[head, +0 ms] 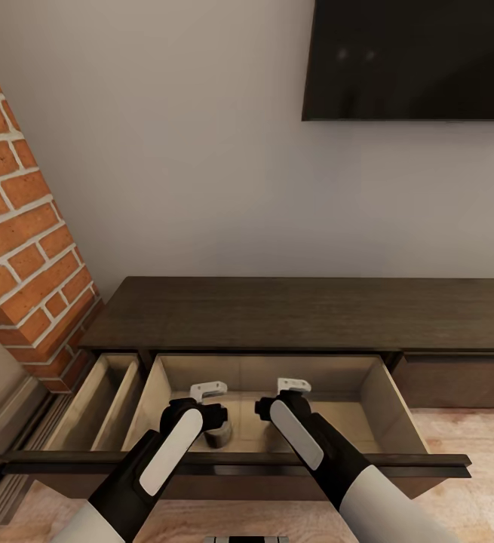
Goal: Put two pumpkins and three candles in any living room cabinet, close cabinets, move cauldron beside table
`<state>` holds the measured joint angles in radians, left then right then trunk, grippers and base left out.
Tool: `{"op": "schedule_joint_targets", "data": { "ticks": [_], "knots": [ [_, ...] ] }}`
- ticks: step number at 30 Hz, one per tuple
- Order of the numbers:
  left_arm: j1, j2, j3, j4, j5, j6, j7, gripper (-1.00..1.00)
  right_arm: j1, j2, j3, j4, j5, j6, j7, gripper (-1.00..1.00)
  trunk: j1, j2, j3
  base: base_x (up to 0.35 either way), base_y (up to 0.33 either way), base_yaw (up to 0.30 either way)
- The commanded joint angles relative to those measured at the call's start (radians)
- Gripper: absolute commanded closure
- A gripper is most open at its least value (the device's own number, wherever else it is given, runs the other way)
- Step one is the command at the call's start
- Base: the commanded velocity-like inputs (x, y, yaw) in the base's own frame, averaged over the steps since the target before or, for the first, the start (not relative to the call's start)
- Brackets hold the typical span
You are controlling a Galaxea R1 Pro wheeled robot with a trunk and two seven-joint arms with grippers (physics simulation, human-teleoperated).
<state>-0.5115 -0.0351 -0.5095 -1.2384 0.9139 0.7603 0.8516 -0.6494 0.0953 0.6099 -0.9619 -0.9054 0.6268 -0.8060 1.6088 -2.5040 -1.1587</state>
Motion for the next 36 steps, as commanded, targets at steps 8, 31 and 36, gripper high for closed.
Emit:
{"op": "schedule_joint_targets", "data": {
  "ticks": [8, 31, 36],
  "knots": [
    [-0.001, 0.000, -0.002, -0.003, 0.014, 0.002, 0.010, -1.00, -0.001, 0.000, 0.002, 0.008, 0.000, -0.022, 0.027, -1.00, -0.002, 0.000, 0.011, 0.000, 0.000, 0.000],
    [-0.001, -0.001, 0.008, -0.003, 0.022, 0.005, 0.018, -1.00, -0.001, 0.000, 0.002, 0.008, -0.001, -0.024, 0.028, -1.00, -0.036, 0.053, 0.094, -0.012, 0.000, 0.000],
    [-0.001, -0.002, 0.009, -0.003, 0.022, 0.005, 0.018, -1.00, -0.001, 0.000, 0.002, 0.008, -0.001, -0.024, 0.028, -1.00, -0.055, 0.088, 0.110, -0.135, 0.000, 0.000]
  ]
}}
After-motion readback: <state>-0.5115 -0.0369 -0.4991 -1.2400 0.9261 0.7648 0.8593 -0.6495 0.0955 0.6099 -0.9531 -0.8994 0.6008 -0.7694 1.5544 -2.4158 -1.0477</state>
